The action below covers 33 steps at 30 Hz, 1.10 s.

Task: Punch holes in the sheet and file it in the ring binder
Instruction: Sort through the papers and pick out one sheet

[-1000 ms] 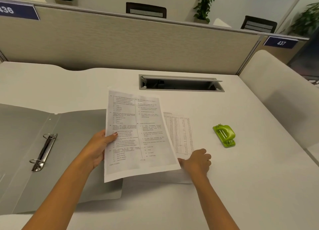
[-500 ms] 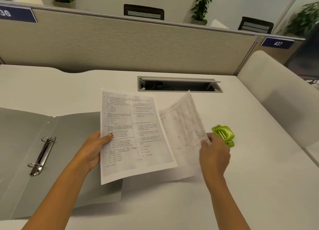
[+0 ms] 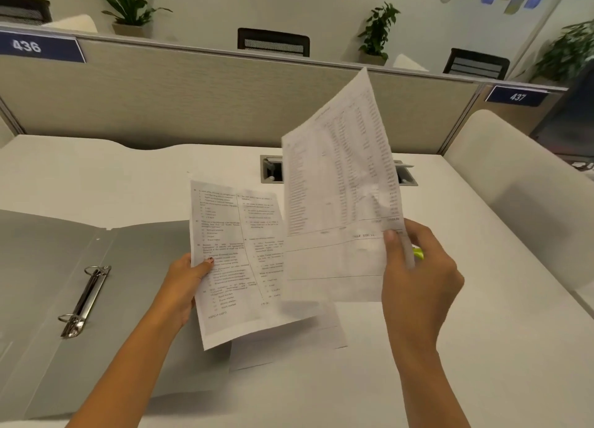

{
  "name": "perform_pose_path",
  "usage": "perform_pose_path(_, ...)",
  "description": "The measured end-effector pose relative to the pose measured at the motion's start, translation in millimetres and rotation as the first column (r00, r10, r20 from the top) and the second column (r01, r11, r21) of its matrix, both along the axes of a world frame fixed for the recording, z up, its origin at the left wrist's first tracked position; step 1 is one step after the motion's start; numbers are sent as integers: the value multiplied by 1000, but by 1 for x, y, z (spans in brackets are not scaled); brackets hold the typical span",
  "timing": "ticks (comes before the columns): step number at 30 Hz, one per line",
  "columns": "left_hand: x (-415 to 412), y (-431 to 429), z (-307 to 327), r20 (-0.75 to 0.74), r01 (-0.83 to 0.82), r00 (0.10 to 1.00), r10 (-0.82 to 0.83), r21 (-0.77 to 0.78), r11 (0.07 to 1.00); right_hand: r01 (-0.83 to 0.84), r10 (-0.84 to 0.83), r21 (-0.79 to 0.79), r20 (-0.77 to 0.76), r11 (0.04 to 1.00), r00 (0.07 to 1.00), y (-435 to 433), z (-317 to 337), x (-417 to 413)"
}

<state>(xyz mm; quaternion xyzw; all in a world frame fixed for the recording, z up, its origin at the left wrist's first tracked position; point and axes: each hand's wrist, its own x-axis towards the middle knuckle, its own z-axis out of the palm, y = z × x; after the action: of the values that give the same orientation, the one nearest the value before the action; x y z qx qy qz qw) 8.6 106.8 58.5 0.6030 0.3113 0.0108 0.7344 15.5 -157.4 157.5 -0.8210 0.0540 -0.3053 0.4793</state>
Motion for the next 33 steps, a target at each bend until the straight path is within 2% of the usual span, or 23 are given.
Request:
perform_pose_path(4,-3,-3,1,6,45,999,-45,-51,998,-127,190,294,-195,947,962,0,-18,11)
perform_pose_path(8,-8,-8,5,49,123,992,-120,-73,990,-151,293,395,-327,906,899,4,-47,18)
perform_pose_path(11,-9,-11,6,72,138,989,-131,-105,985,-142,304,388,-395,911,867,7,-60,20)
perform_pose_path(16,-9,-17,7,95,98,992,-82,-186,978,-170,228,176,-403,970,886,13,-67,16)
perform_pose_path(19,-9,-18,8,86,79,994,-62,-216,973,-177,211,121,-395,977,894,17,-73,15)
perform_pose_path(21,-10,-18,7,92,66,995,-45,-231,971,-172,226,165,-407,971,885,18,-76,17)
perform_pose_path(26,-11,-19,9,127,9,992,27,-270,963,-206,386,391,-466,897,796,13,-79,19)
perform_pose_path(30,-10,-19,13,177,52,984,21,-402,914,-202,375,384,-457,901,807,12,-81,16)
perform_pose_path(33,-10,-20,15,180,64,984,-4,-329,942,-214,387,381,-467,899,795,14,-79,15)
